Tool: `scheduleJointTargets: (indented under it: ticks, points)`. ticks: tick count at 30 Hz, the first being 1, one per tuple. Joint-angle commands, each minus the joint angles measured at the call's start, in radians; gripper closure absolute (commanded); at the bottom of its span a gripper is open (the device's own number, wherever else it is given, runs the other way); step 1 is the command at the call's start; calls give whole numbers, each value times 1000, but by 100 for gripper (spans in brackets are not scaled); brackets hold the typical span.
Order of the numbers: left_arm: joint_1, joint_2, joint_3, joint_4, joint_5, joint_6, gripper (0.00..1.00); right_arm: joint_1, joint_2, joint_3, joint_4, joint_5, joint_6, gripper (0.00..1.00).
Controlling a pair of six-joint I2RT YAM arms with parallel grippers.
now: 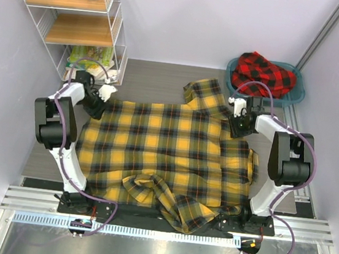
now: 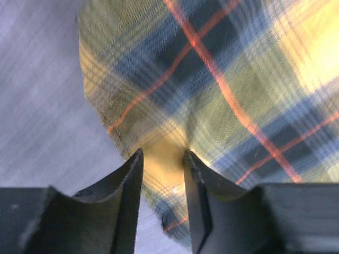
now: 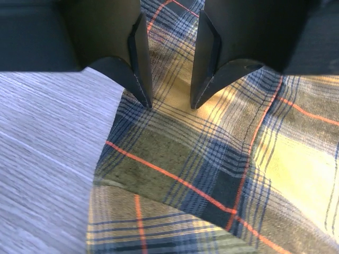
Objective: Fold and stack the long sleeve shirts
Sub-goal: Flatten the shirt out
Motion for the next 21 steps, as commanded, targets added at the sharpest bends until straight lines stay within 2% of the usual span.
scheduleJointTargets:
  ticks: [1,2,5,6,9,14,21]
  points:
    - [76,-65,3,-148,73,96,58,3,-40,-29,-68,-15,-85,60]
    - [76,-97,18,-148,108,92,48,2,-59,-9,-79,-38,-91,60]
    - [74,-116,101,-173,254,104,31,0,-93,46,-117,-126,-87,58]
    - [62,-113,138,-171,275,114,29,-3,-119,62,-111,-146,-66,57]
    - [28,-88,183,-158,305,150,27,-8,-151,111,-41,-207,21,53]
    - [-1,-85,172,-67,325,164,26,-6,-127,168,122,-273,187,46]
    - [-12,-116,105,63,305,122,25,38,33,261,343,-171,344,44]
